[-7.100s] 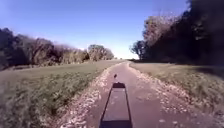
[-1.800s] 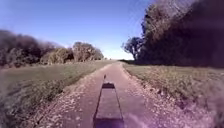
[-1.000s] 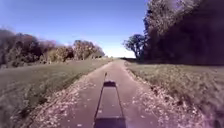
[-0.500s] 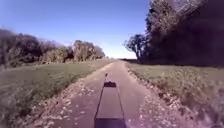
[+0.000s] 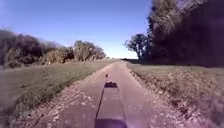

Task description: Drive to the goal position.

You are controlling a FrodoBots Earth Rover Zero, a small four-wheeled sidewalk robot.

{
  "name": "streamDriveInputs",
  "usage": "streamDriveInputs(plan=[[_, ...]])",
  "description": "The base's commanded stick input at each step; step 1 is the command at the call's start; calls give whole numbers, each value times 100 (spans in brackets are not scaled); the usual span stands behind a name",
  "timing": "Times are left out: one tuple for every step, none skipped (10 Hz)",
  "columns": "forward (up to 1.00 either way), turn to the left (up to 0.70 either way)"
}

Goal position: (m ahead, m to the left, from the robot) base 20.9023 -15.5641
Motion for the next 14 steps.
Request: streamDriveInputs(plan=[[85,0],[85,0],[85,0],[85,0],[85,0],[85,0],[85,-34],[85,-34],[85,-34],[85,-15],[85,-9],[85,-2],[85,0],[85,0]])
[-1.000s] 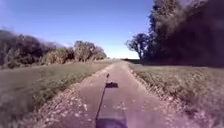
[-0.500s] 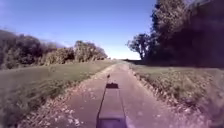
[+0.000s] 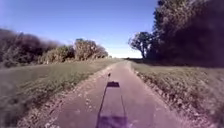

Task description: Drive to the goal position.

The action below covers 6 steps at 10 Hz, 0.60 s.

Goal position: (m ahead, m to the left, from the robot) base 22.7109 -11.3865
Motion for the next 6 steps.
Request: streamDriveInputs(plan=[[85,0],[85,0],[85,0],[85,0],[85,0],[85,0]])
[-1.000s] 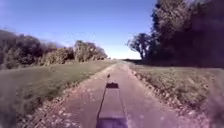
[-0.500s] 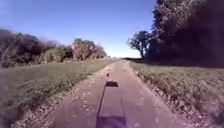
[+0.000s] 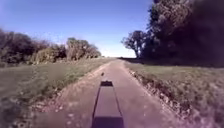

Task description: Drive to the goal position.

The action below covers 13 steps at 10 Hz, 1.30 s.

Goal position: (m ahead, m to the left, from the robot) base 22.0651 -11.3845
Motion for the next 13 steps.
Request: streamDriveInputs(plan=[[85,0],[85,0],[85,0],[85,0],[85,0],[85,0],[85,0],[85,0],[85,0],[85,0],[85,0],[85,0],[85,0]])
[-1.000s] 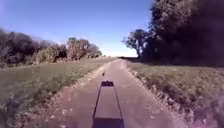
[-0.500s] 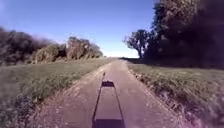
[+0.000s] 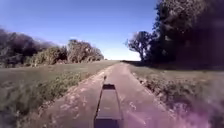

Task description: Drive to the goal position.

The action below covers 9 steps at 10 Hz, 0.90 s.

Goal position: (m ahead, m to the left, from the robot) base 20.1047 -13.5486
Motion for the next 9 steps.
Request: streamDriveInputs(plan=[[85,0],[85,0],[85,0],[85,0],[85,0],[85,0],[85,0],[85,-3],[85,-33]])
